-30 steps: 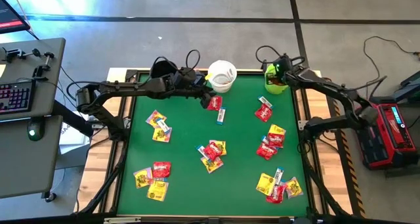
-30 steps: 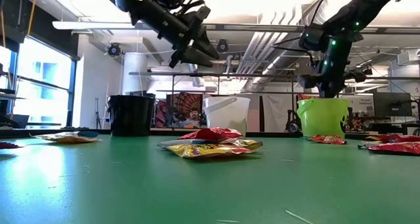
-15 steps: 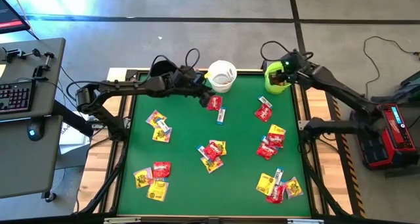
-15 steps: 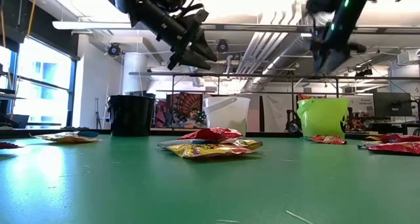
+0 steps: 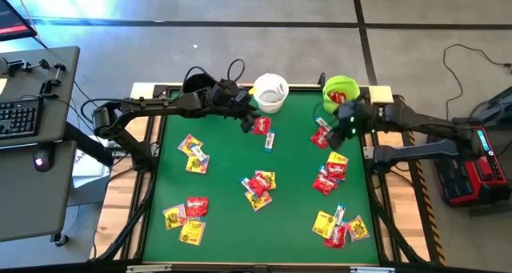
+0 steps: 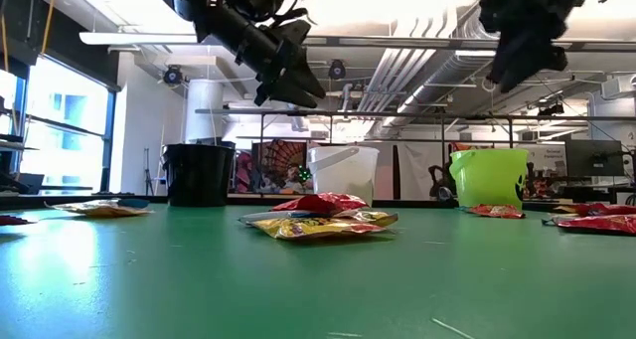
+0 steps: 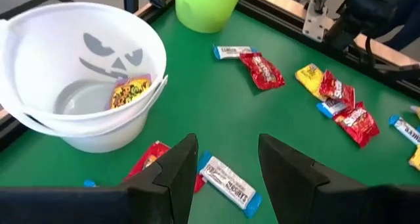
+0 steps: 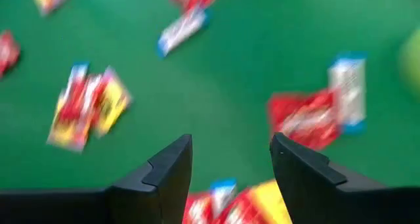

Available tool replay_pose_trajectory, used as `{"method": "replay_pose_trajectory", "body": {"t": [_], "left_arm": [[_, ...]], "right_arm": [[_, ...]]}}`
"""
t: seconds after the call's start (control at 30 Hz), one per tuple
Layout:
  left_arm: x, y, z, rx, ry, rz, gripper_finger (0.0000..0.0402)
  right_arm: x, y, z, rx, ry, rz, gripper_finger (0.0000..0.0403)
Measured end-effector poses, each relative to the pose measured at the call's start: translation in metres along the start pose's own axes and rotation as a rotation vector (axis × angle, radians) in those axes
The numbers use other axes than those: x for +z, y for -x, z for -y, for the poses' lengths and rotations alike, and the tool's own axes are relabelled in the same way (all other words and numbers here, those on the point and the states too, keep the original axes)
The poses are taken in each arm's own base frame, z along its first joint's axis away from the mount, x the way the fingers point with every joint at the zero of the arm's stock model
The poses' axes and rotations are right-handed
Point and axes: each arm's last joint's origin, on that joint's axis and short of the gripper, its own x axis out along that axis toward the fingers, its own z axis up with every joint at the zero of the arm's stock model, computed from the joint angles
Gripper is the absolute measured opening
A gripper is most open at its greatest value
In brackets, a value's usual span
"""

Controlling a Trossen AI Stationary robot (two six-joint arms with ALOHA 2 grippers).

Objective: Sort candy by brand, put in halloween buckets
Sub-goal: Put the red candy into the green bucket

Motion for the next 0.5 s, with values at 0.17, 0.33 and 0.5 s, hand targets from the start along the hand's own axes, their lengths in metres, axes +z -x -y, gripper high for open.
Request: {"method": "replay_pose_trajectory", "body": {"t": [0.17, 0.33, 0.5], "left_arm": [[-0.003, 0.000, 0.000, -0.004, 0.003, -0.031, 0.0154], [-0.005, 0.000, 0.001, -0.004, 0.002, -0.046, 0.0154], [-0.006, 0.000, 0.000, 0.000, 0.004, -0.061, 0.0154]], "right_arm": [[-0.030, -0.020, -0.012, 0.042, 0.065, -0.161, 0.0194], [-0.060, -0.036, -0.021, 0.014, 0.266, -0.234, 0.0194], [-0.086, -0.050, -0.026, -0.041, 0.425, -0.273, 0.0194]]}}
